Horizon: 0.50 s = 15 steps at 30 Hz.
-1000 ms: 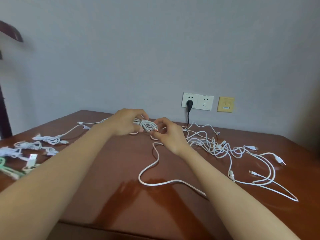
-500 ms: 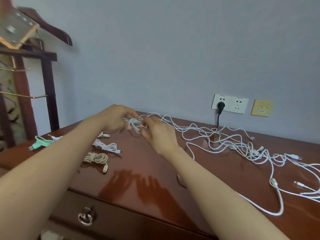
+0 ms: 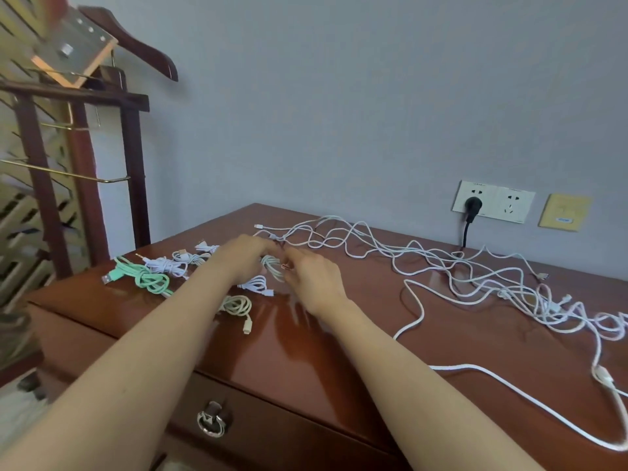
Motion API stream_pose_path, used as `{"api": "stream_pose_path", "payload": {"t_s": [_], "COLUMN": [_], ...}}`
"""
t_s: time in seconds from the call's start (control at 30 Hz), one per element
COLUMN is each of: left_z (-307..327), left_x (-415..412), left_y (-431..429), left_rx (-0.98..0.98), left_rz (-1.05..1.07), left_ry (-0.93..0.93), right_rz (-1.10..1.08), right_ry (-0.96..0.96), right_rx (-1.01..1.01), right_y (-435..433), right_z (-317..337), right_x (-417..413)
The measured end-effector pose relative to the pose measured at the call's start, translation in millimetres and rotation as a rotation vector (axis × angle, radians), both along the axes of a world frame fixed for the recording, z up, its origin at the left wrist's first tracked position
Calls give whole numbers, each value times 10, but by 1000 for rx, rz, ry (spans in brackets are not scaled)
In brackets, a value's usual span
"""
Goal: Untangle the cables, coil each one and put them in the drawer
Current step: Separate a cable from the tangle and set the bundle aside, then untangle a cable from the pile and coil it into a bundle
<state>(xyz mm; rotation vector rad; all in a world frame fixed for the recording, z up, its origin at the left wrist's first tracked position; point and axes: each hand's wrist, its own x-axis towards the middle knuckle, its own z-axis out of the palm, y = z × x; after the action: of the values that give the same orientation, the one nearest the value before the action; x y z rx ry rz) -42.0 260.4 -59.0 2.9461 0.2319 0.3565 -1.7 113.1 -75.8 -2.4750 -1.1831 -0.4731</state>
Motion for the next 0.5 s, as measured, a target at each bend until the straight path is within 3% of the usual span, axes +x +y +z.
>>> {"api": "stream_pose_path", "payload": {"t_s": [0.33,0.5], "left_z": [-17,133], "left_x": [97,97], "left_y": [10,-106], "left_rx": [-60,-111], "left_rz": [39,17], "left_ry": [173,150], "right_rz": [25,-4], "right_ry": [194,214], "right_rx": [30,-28], "right_y": [-12,-190], "right_z": [-44,73], "right_x": [59,162]}}
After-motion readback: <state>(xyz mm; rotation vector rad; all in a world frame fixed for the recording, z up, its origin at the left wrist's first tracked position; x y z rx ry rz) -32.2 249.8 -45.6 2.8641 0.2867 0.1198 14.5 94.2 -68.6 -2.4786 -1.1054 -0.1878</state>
